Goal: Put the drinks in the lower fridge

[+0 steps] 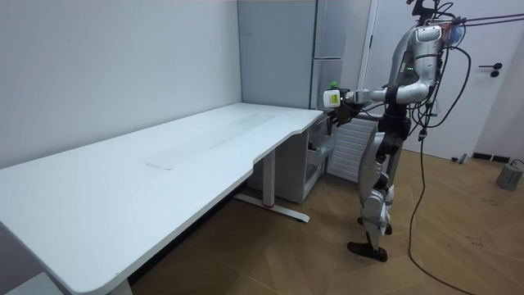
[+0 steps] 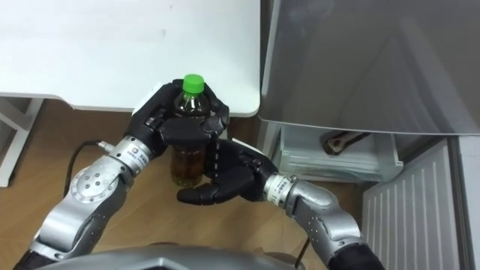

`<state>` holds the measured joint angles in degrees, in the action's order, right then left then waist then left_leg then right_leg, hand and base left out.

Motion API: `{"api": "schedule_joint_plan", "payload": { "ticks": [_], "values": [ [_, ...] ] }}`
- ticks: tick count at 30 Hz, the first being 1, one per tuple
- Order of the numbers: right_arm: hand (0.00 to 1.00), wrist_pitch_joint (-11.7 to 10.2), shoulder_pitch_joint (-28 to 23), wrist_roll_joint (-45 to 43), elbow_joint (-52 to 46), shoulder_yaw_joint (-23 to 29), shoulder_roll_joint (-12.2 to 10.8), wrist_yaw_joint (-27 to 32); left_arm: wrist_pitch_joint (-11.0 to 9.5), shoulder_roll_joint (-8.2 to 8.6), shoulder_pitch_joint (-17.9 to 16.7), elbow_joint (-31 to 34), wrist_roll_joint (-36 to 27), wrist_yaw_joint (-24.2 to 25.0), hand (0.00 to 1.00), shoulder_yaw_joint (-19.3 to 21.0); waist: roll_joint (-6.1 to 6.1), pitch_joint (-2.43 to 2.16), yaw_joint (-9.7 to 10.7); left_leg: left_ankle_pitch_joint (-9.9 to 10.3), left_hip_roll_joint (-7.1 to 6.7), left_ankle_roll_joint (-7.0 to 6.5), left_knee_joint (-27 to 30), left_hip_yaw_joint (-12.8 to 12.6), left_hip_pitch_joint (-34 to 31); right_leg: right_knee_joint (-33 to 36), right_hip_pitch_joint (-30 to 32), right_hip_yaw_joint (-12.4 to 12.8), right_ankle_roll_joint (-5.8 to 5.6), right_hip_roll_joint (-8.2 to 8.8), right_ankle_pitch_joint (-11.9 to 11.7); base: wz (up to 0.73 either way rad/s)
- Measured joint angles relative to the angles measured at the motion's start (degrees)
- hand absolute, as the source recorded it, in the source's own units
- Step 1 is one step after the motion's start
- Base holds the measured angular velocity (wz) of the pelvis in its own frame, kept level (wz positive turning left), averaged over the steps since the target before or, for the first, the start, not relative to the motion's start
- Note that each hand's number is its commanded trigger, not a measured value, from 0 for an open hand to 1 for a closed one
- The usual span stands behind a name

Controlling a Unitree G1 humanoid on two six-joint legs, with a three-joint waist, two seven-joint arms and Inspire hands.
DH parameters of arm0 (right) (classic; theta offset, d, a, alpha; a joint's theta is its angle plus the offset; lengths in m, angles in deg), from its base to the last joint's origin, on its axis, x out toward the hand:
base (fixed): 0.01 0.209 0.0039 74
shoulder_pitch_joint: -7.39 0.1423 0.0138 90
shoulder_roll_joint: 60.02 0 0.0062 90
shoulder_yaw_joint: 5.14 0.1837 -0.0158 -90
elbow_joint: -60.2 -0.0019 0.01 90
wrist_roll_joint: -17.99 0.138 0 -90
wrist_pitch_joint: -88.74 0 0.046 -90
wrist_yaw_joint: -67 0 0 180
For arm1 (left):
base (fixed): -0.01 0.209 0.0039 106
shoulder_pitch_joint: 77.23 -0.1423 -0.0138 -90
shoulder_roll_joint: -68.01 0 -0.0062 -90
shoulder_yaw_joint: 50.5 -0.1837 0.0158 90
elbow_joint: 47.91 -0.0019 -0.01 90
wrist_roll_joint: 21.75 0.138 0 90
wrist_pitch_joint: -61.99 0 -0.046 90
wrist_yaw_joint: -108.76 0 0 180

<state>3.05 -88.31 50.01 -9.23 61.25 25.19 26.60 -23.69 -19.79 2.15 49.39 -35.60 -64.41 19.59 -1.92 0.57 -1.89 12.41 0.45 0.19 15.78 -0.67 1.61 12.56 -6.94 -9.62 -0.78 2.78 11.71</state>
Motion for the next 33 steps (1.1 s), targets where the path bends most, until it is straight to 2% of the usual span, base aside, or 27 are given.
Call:
{"api": "schedule_joint_plan", "payload": {
  "ticks": [1, 5, 9, 17, 27, 29, 30, 31, 32, 33],
  "values": [
    [1.00, 0.0, 0.0, 0.0, 0.2, 0.0, 0.0, -0.2, 0.0, -0.10, 0.0, 0.0, 0.0, 0.0, 1.00, -0.1, 0.00, -0.01, 0.0, 0.0, 0.00, 0.00, 0.0, 0.0, 0.0, 0.0, 0.0, 0.0, 0.00, 0.00, 0.0, 0.00],
    [1.00, -0.1, 0.0, 0.0, 0.6, 0.0, 0.0, -0.1, 0.0, -0.54, 0.0, 0.2, 0.0, 0.0, 1.00, -0.6, -0.01, -0.01, 0.0, 0.0, -0.01, 0.00, 0.0, 0.0, 0.0, 0.0, 0.0, 0.0, 0.00, 0.00, 0.0, 0.00],
    [1.00, -0.6, 0.1, 0.0, 1.3, 0.3, 0.1, 3.0, 0.0, -0.87, -0.7, 2.4, -0.2, 0.8, 1.00, -1.7, -0.03, -0.02, 0.0, 0.0, -0.01, 0.00, 0.0, 0.0, 0.0, 0.0, 0.2, 0.0, 0.00, 0.01, 0.0, 0.00],
    [1.00, -1.8, 0.1, 0.1, 1.3, 0.1, 0.6, 3.4, 0.0, -0.87, -0.8, 3.4, -2.5, 1.0, 1.00, -2.3, -0.11, -0.03, -0.1, 0.0, -0.01, 0.00, -0.1, 0.0, 0.1, 0.0, 0.2, 0.0, 0.00, 0.00, 0.0, 0.00],
    [1.00, -1.8, 0.1, 0.1, 1.3, 0.1, 0.6, 3.4, 0.0, -0.86, -0.8, 3.4, -3.5, 1.1, 1.00, -2.4, -0.36, -0.13, -0.1, 0.0, 0.00, 0.00, 0.0, 0.0, 0.1, 0.0, 0.2, 0.0, 0.00, -0.01, 0.0, 0.00],
    [1.00, -1.8, 0.1, 0.1, 1.3, 0.1, 0.6, 3.4, 0.0, -0.85, -0.8, 3.4, -3.5, 1.1, 0.82, -2.4, -0.36, -0.13, -0.1, 0.0, 0.00, 0.00, -0.1, 0.0, 0.0, 0.0, 0.2, 0.0, 0.00, -0.01, 0.0, 0.00],
    [1.00, -1.8, 0.1, 0.1, 1.3, 0.0, 0.6, 3.4, 0.0, -0.85, -0.8, 3.4, -3.5, 1.1, 0.51, -2.4, -0.36, -0.13, -0.1, 0.0, 0.00, 0.00, -0.1, 0.0, 0.0, 0.0, 0.2, 0.0, 0.00, -0.01, 0.0, 0.00],
    [1.00, -1.8, 0.1, 0.1, 1.3, 0.0, 0.6, 3.4, 0.1, -0.85, -0.8, 3.4, -3.5, 1.1, 0.11, -2.4, -0.36, -0.13, -0.1, 0.0, -0.01, 0.00, -0.1, 0.0, 0.0, 0.0, 0.2, 0.0, 0.00, -0.01, 0.0, 0.00],
    [1.00, -1.8, 0.1, 0.1, 1.3, 0.0, 0.6, 3.4, 0.0, -0.85, -0.8, 3.4, -3.5, 1.1, 0.00, -2.4, -0.37, -0.13, -0.1, 0.0, -0.01, 0.00, -0.1, 0.0, 0.0, 0.0, 0.2, 0.0, 0.00, -0.01, 0.0, 0.00],
    [1.00, -1.8, 0.1, 0.1, 1.3, 0.0, 0.6, 3.4, 0.0, -0.86, -0.8, 3.4, -3.5, 1.1, 0.00, -2.4, -0.37, -0.12, -0.1, 0.0, -0.01, 0.00, -0.1, 0.0, 0.0, 0.0, 0.2, 0.0, 0.00, -0.01, 0.0, 0.00]
  ]
}}
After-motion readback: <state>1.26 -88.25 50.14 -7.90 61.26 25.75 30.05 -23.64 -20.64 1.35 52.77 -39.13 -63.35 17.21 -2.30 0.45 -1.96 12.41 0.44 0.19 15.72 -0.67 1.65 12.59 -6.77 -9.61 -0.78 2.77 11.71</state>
